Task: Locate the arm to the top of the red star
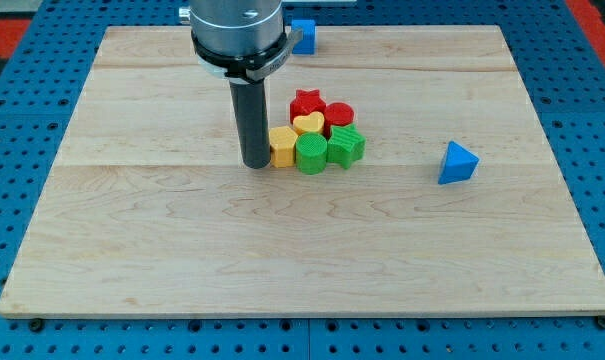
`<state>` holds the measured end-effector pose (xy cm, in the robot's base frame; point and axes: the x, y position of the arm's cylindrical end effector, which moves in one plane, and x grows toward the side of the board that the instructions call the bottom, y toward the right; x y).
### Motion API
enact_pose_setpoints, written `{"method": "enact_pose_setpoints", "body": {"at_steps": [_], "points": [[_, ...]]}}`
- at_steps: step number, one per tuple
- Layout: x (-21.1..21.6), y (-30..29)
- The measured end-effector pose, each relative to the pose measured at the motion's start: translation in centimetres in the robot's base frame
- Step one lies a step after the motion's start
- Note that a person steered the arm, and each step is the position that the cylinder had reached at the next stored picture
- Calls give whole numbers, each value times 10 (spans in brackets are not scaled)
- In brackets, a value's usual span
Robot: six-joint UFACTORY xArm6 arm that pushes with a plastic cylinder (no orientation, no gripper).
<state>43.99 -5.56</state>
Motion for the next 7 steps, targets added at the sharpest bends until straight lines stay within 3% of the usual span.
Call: {"method": "enact_pose_setpoints", "body": {"at_steps": [1,4,5,7], "points": [[1,-5],[67,-7],[66,-15],[20,-39]]}}
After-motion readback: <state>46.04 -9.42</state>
